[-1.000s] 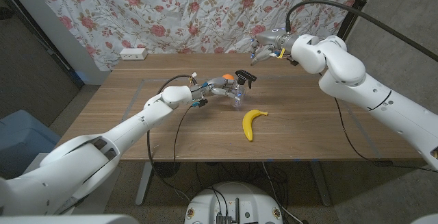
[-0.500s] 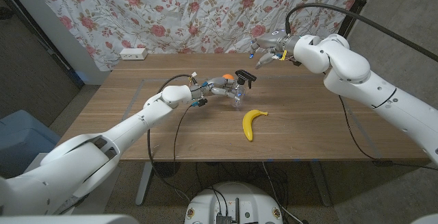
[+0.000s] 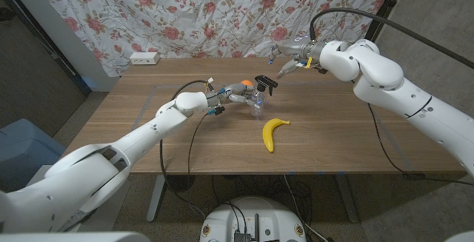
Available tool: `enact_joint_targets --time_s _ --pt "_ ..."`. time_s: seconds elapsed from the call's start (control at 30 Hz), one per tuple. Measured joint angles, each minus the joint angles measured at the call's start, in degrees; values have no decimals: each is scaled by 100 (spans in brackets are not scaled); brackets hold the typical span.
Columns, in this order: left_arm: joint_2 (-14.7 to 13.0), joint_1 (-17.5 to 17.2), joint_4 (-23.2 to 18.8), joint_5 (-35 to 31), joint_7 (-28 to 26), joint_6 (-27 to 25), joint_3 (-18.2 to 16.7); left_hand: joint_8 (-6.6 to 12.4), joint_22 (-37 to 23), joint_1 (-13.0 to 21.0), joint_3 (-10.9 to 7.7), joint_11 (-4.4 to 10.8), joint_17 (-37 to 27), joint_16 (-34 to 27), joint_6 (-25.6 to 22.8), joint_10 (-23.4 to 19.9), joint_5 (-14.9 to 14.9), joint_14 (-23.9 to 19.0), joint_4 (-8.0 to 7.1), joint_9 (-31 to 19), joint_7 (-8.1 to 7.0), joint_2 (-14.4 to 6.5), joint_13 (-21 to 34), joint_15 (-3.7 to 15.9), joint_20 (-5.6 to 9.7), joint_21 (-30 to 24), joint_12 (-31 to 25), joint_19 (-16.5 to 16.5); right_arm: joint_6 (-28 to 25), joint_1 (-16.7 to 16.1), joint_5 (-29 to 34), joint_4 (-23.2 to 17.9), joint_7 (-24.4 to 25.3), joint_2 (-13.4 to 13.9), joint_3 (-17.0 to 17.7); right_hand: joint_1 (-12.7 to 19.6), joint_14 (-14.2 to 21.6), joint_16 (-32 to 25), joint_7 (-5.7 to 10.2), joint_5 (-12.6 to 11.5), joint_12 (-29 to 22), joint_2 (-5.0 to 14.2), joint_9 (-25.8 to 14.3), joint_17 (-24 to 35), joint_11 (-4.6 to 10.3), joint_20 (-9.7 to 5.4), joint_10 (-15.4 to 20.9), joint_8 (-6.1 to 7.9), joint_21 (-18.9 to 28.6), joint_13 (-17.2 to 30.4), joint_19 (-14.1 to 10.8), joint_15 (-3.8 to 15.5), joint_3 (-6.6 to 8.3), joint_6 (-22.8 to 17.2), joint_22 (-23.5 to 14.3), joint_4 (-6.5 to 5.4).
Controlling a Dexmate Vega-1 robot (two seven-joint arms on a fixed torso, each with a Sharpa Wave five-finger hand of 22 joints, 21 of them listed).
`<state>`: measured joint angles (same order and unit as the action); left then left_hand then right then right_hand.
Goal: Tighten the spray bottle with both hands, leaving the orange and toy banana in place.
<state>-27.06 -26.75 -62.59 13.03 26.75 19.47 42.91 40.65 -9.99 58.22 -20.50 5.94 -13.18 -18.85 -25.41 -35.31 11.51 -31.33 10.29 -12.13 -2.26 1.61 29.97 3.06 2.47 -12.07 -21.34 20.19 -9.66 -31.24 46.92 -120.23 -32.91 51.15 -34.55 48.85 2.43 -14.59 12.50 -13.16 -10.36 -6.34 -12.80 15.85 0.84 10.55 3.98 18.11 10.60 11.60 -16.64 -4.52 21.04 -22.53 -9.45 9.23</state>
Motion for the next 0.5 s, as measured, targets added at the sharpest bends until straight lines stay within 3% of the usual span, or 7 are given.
enact_joint_targets --time_s 0.17,0.5 --pt "30 30 55 -5 22 15 11 0 0 0 0 0 0 22 0 0 0 0 0 0 0 0 27 0 0 0 1 0 54 -17 -106 18 -1 0 25 -74 -32 0 10 -41 0 -74 29 27 -11 32 -54 -86 0 0 31 -33 -24 148 0 -24" --pt "111 112 212 -11 72 57 43 0 0 0 0 1 0 22 0 1 19 0 0 0 0 0 27 0 0 0 5 0 143 -23 -308 59 -29 -7 50 -122 -83 46 10 -64 -27 -26 29 26 -22 62 -83 -86 0 0 62 -84 -39 148 0 -39"
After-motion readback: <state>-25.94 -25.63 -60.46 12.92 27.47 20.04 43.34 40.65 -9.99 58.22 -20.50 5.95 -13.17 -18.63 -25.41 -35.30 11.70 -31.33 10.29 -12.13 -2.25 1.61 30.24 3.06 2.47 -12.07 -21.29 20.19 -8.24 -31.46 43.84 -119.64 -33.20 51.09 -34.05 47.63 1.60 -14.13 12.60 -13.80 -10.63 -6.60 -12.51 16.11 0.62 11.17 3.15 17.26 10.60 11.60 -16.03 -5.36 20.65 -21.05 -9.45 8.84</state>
